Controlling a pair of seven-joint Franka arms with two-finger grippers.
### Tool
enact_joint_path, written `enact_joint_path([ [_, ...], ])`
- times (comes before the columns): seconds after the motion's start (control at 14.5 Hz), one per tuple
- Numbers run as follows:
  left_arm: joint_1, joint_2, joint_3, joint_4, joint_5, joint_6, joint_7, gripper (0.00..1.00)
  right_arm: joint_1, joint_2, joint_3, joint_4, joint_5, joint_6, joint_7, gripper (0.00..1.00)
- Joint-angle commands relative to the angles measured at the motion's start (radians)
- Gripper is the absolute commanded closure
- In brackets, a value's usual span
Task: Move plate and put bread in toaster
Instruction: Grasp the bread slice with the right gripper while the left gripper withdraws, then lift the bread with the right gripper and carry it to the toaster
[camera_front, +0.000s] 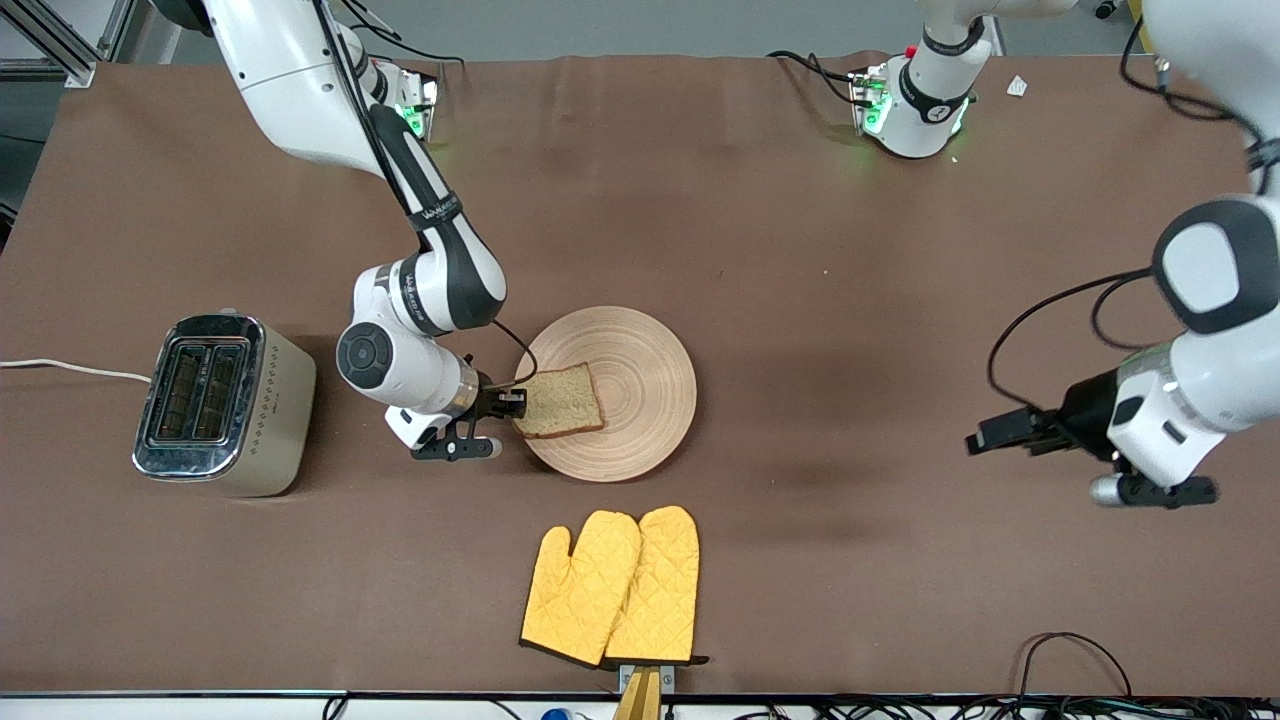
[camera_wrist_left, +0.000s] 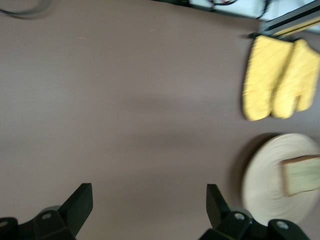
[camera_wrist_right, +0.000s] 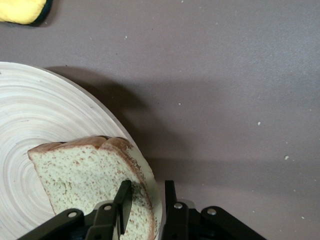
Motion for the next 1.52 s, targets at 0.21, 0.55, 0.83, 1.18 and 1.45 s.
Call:
enact_joint_path([
  [0.21,-0.004,-0.229,-0.010,-0.033,0.250,-0.190,-0.008,0.00,0.013,0.002,0.002,0.000,0.010,-0.005,0.005,0.88],
  [0.55,0.102,-0.352,-0.021,-0.075,0.290,-0.337,0.052,0.00,0.014,0.001,0.002,0.007,0.014,-0.008,0.021,1.00],
  [0.83,0.178,-0.407,-0.139,-0.090,0.303,-0.391,0.038,0.00,0.019,-0.025,0.002,0.123,0.022,-0.248,0.146,1.00],
  [1.18,0.186,-0.509,-0.173,-0.249,0.300,-0.304,0.006,0.00,0.017,-0.067,-0.033,0.351,-0.091,-0.651,0.214,1.00],
  [1.45,0.182,-0.569,-0.217,-0.323,0.304,-0.267,-0.069,0.00,0.008,-0.168,-0.037,0.401,-0.263,-0.794,0.208,1.00],
])
